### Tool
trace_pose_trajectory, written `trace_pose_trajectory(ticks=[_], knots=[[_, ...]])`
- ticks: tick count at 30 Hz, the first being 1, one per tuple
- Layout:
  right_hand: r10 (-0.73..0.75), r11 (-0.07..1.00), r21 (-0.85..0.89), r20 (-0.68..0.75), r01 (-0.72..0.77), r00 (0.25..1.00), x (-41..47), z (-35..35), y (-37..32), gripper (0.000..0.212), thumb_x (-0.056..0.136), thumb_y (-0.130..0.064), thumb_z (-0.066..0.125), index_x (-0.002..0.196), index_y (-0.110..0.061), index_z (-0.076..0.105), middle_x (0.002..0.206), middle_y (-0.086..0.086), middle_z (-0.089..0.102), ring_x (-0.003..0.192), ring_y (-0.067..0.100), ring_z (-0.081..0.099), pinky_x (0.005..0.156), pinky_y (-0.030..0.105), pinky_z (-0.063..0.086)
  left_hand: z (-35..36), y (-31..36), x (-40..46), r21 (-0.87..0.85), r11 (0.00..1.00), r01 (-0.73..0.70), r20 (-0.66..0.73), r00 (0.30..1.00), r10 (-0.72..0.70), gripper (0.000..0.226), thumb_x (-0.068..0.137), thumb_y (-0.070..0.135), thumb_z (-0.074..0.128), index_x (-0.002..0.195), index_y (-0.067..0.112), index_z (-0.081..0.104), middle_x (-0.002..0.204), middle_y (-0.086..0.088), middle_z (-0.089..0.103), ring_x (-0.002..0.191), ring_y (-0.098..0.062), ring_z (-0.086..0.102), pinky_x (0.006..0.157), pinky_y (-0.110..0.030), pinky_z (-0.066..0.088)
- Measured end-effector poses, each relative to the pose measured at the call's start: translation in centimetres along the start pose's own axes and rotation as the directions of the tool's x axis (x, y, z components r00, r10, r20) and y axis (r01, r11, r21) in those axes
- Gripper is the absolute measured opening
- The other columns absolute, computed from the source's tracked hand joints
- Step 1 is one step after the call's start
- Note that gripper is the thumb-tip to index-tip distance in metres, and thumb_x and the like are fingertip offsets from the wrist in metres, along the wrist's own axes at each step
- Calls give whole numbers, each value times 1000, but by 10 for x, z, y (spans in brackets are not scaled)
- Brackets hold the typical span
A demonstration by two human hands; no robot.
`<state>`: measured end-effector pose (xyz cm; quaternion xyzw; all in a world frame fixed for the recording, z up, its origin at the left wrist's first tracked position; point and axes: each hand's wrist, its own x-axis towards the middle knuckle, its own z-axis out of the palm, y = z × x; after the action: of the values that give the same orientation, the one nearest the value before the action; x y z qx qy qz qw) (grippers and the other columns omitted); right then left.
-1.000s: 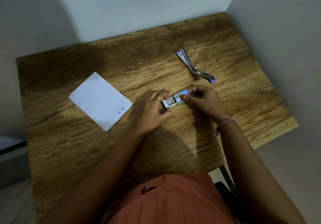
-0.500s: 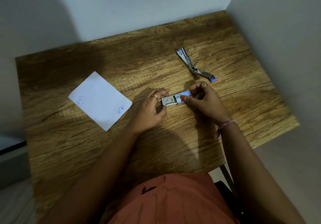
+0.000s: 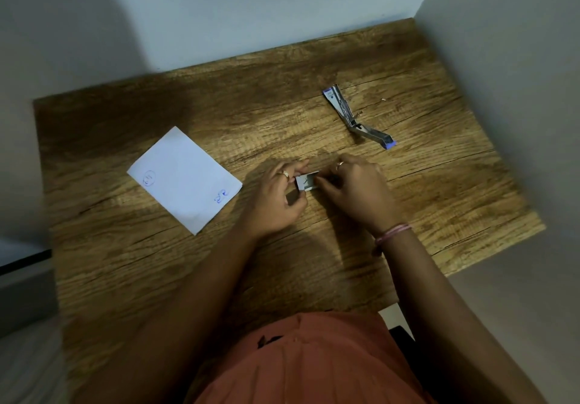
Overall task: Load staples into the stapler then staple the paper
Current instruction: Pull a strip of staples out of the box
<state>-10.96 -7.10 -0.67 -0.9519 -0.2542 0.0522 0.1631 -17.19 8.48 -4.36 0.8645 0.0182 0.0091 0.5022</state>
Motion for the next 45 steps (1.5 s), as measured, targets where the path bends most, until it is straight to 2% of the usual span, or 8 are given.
trace_pose_trajectory(ticks=[8,10,14,19,23,28,38,45], knots=[[99,988,-124,9,-97,995,11,-1,-14,24,88,-39,59,92,-18,71,92,3,68,88,23,62,84,39,43,1,-2,0,11,1000,-3,-10,1000,3,56,81,9,61,135,18,48,126,-5,53,117,-12,53,99,-17,40],[173,979,-112,25,-169,985,15,-1,-19,24,87,-38,60,91,-18,73,90,5,70,88,24,63,84,38,43,1,-3,-1,16,1000,0,-11,1000,1,57,81,9,61,135,19,48,126,-5,52,116,-10,52,97,-11,39],[275,962,-13,37,-274,961,18,0,-24,20,80,-39,68,87,-21,74,85,3,71,84,22,65,80,38,50,1,-4,-1,16,1000,-11,-19,1000,11,56,80,7,62,134,16,49,126,-6,52,115,-9,52,94,0,35],[333,900,264,100,-348,937,12,2,-17,13,75,-32,73,76,-19,71,73,-1,70,71,14,65,66,31,54,1,-2,-2,16,1000,-26,-23,999,27,53,82,9,61,133,17,49,128,-4,52,119,-11,52,102,-26,44],[410,760,505,115,-409,905,-3,-3,-3,11,79,-22,72,70,-19,67,68,-8,66,64,4,61,57,10,47,1,-1,-2,15,999,-36,-37,999,37,52,83,8,61,133,16,50,127,-4,53,116,-9,53,100,-20,43],[441,680,544,231,-491,867,-31,-11,22,10,79,-17,74,76,-8,71,77,8,71,72,15,62,71,34,53,1,-1,-2,35,998,-60,-54,997,62,52,81,4,63,131,10,51,122,-5,56,111,-9,54,93,-4,38],[401,658,530,355,-535,844,-52,-16,42,10,83,-20,71,74,-24,70,71,-5,69,62,1,61,52,8,47,1,0,-1,81,993,-88,-76,993,95,52,78,1,65,129,5,53,118,-9,58,105,-8,54,89,-1,37],[468,513,645,342,-566,815,-53,-28,82,7,86,-15,67,88,-9,71,76,4,69,69,8,62,67,20,51,0,2,-1,104,991,-85,-79,992,94,51,79,2,66,129,6,53,119,-8,58,107,-10,56,89,-3,39]])
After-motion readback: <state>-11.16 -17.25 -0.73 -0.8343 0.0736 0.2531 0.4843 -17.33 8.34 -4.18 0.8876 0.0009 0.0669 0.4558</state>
